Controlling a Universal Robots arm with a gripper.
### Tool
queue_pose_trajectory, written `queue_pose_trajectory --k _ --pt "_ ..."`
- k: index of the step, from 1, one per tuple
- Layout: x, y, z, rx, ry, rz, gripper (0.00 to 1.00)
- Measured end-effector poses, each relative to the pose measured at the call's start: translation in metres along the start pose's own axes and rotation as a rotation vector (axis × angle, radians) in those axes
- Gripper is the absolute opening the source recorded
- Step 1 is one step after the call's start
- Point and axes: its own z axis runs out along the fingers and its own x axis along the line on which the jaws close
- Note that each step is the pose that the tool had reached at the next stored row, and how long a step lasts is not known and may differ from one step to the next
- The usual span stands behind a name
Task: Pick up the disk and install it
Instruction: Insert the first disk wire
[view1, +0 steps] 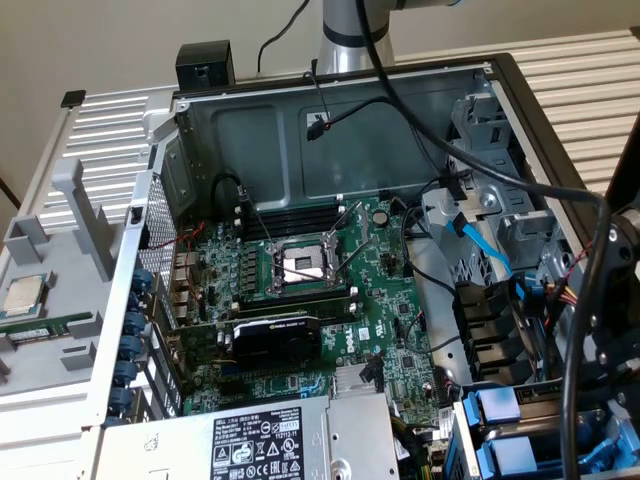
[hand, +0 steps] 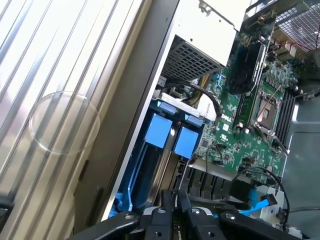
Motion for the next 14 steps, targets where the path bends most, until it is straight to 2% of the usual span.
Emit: queue_pose_trajectory --k 4,12,14 --pt "-0.004 -0.0008 0.0009 -0.0102 0.0301 0.006 0.16" --pt "-0.011 -0.0021 0.0025 -0.0331 0.0981 0.019 0.16" --pt "-0.013 -0.0022 0.0031 -0.0381 0.1134 0.022 0.16"
